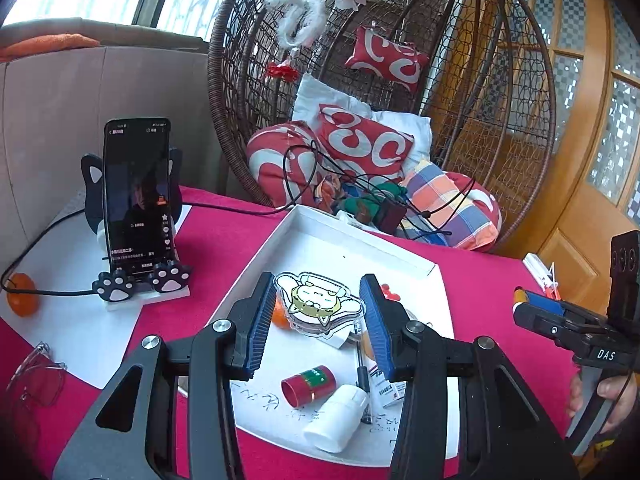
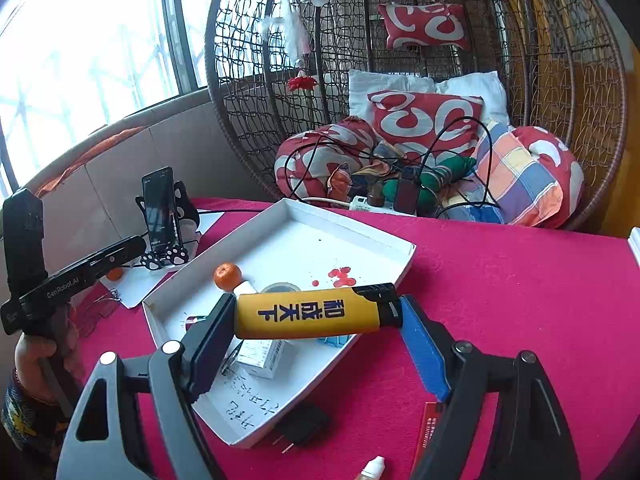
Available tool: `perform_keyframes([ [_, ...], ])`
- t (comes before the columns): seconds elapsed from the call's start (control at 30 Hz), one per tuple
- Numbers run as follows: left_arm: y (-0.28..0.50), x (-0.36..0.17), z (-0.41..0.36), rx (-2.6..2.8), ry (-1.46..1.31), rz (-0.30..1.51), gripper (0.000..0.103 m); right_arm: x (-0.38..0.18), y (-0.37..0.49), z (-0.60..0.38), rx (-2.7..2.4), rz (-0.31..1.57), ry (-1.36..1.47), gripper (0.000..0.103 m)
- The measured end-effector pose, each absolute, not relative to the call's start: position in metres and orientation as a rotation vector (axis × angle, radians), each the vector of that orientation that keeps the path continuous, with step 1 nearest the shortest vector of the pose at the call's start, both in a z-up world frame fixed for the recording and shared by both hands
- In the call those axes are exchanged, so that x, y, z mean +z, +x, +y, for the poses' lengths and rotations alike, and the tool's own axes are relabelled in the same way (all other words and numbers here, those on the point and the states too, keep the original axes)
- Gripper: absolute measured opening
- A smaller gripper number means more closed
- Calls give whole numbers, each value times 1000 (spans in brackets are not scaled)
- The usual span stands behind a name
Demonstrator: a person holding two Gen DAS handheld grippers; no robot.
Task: Organize rigid objects
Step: 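Carry the sticker and yellow lighter into the tray and open both tools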
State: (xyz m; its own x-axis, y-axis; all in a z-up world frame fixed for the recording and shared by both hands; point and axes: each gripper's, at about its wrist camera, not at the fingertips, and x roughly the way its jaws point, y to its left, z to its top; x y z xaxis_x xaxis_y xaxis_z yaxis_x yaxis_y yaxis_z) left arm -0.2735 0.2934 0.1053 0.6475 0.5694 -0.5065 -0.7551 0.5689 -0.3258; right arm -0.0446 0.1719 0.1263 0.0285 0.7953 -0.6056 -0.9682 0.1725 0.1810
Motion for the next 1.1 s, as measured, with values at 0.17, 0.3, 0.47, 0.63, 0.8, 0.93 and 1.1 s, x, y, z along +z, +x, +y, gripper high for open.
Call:
perform_keyframes([
  [0.17, -263, 76, 308, 843, -624, 416, 43, 108, -59, 218, 1408, 735, -316, 81],
  [0.3, -260, 64, 300, 878, -607, 454, 43, 94, -65, 258, 1387, 765, -324, 81],
  [0.47, -259, 54, 293, 892, -575, 492, 43, 72, -67, 285, 1350, 814, -312, 81],
  [0.63, -257, 52, 296, 896, -577, 494, 43, 64, -67, 285, 1335, 833, -288, 81],
  [0.8, -259, 52, 295, 923, -582, 499, 71, 59, -59, 280, 1351, 903, -232, 85],
  [0.93, -261, 55, 290, 952, -575, 490, 85, 67, -56, 261, 1351, 892, -146, 103],
  [1.1, -264, 63, 278, 979, -552, 463, 103, 86, -59, 229, 1356, 840, -78, 103],
])
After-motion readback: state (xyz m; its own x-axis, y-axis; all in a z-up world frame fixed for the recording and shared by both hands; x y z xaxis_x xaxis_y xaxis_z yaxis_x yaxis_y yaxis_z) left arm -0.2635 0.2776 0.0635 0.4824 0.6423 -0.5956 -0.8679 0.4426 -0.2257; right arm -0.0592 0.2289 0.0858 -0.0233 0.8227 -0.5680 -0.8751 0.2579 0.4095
